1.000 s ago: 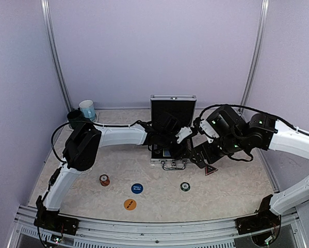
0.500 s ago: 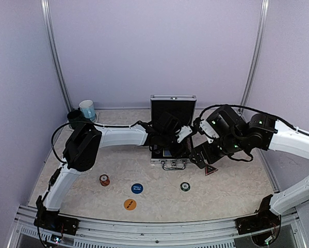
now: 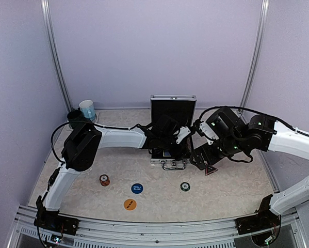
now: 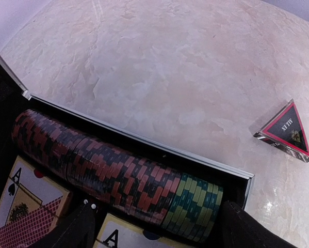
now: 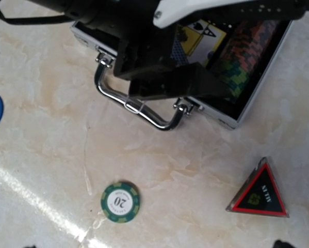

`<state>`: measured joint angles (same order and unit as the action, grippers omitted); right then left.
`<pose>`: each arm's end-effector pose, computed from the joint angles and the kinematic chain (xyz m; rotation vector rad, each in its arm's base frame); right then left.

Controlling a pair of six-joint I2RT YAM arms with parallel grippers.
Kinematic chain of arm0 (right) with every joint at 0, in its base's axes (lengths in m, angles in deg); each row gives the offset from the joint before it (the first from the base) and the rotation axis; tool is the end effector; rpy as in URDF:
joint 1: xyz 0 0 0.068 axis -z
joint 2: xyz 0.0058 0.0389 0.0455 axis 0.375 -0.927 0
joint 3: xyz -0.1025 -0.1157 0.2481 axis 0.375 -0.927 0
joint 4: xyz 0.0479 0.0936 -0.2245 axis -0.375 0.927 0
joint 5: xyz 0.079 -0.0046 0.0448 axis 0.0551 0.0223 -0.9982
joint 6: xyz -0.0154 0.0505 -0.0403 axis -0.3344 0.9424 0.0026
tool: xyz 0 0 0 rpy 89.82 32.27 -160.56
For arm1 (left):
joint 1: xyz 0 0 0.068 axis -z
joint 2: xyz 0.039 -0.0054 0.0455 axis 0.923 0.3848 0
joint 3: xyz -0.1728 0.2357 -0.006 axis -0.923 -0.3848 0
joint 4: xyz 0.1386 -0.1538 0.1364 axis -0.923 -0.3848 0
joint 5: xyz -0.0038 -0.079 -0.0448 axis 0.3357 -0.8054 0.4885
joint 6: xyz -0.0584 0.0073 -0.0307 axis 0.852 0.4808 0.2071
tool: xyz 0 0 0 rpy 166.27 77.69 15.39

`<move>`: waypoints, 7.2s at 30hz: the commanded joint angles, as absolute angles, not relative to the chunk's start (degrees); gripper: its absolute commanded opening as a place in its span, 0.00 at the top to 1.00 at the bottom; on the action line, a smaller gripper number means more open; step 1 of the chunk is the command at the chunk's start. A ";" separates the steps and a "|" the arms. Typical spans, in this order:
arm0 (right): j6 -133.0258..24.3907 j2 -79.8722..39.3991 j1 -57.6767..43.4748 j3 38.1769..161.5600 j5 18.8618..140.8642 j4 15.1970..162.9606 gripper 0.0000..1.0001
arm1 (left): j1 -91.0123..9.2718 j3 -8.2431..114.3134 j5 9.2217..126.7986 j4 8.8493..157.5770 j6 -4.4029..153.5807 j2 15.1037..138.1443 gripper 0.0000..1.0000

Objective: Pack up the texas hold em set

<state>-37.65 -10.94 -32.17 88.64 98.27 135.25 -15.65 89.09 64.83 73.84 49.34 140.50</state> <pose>0.1490 0.1898 0.3113 -0.5935 2.4514 0.3267 0.3401 -0.4478 0.1534 1.3283 1.8639 -0.5774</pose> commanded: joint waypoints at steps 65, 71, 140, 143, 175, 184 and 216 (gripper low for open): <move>-45.90 -47.32 -36.77 95.78 89.35 139.57 0.24 | -11.56 29.18 114.06 74.18 94.08 77.90 0.01; -46.41 -48.20 -36.70 95.22 88.85 139.20 0.28 | -11.61 28.68 113.37 74.74 94.62 78.06 0.01; -48.94 -47.78 -34.41 96.79 89.53 136.48 0.65 | -11.49 26.49 110.45 76.36 96.09 79.09 0.01; -49.33 -46.58 -35.15 97.65 90.95 136.32 0.65 | -11.47 26.94 108.37 76.36 96.50 80.07 0.01; -51.69 -37.29 -39.99 99.06 97.59 134.11 0.66 | -16.27 33.78 49.80 98.01 101.32 99.95 0.03; -51.72 -36.90 -40.80 99.42 98.23 133.92 0.65 | -16.65 34.40 41.79 106.08 105.77 105.38 0.09; -51.69 -35.60 -42.22 99.59 97.50 133.02 0.65 | -17.87 33.31 33.37 132.85 123.42 118.11 0.28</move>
<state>-50.70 -37.50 -40.39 98.56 100.06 135.73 -17.22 33.51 33.99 123.48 118.54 116.66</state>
